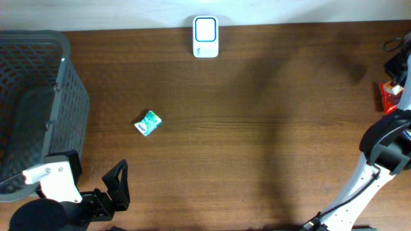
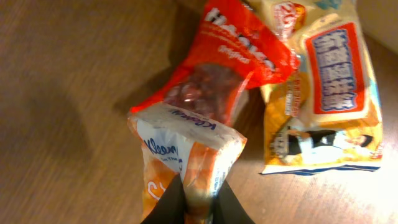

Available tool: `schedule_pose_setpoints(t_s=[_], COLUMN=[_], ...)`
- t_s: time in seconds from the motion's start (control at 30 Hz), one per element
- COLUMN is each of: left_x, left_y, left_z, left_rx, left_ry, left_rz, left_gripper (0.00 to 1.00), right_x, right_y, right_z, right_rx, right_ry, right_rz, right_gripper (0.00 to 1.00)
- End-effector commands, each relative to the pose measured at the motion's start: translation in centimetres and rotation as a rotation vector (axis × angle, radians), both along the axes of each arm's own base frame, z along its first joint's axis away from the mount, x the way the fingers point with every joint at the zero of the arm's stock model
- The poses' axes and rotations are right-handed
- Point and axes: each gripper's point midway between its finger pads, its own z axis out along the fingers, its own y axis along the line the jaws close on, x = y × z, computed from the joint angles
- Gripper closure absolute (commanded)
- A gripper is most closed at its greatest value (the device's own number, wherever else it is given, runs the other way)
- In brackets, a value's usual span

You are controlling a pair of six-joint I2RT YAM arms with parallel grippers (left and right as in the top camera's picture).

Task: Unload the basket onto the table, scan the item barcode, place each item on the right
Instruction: 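Carry the orange pack to the right edge and release it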

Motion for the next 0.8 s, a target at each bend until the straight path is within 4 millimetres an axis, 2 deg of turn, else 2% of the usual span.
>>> schedule_pose_setpoints(t_s=[0.0,0.1,0.13,0.17,0.3,0.37,0.47,0.53,0.6,0.7,0.77], left_x=[0.0,0.0,0.0,0.0,0.0,0.0,0.0,0.0,0.0,0.0,0.0], left_y=[-0.1,-0.1,-0.1,-0.1,-0.1,-0.1,-0.1,-0.1,-0.1,-0.1,-0.1], left_z=[-0.1,-0.1,-0.1,-0.1,-0.1,-0.1,-0.1,-0.1,-0.1,-0.1,-0.1], left_rx=[-0.010,-0.010,-0.010,-0.010,-0.010,-0.010,-0.010,-0.010,-0.010,-0.010,-0.010], left_ry=[0.004,0.004,0.004,0.004,0.004,0.004,0.004,0.004,0.004,0.004,0.004], left_rz=[0.003,0.003,0.003,0.003,0.003,0.003,0.003,0.003,0.003,0.003,0.003], left_gripper=[0.01,0.01,0.01,0.01,0.01,0.01,0.01,0.01,0.01,0.01,0.01], right_x=[-0.3,-0.3,-0.3,-0.4,-0.6,-0.1,2.6,4.2,3.9,2.4,2.5], right_y=[0.1,0.1,0.1,0.2,0.6,1.6,6.0,9.7,11.4,14.6,18.2], right_z=[-0.8,-0.8,-0.8,-0.8,-0.9,-1.3,-1.9,-1.9,-2.1,-2.9,-3.3], right_rx=[0.019,0.019,0.020,0.021,0.032,0.078,0.262,0.397,0.450,0.530,0.621], right_ry=[0.012,0.011,0.012,0.015,0.030,0.023,-0.044,-0.108,-0.093,-0.001,0.005], right_rz=[-0.011,-0.011,-0.011,-0.011,-0.007,0.035,0.291,0.456,0.483,0.503,0.615], right_gripper=[0.80,0.48,0.34,0.31,0.30,0.30,0.30,0.30,0.30,0.32,0.32])
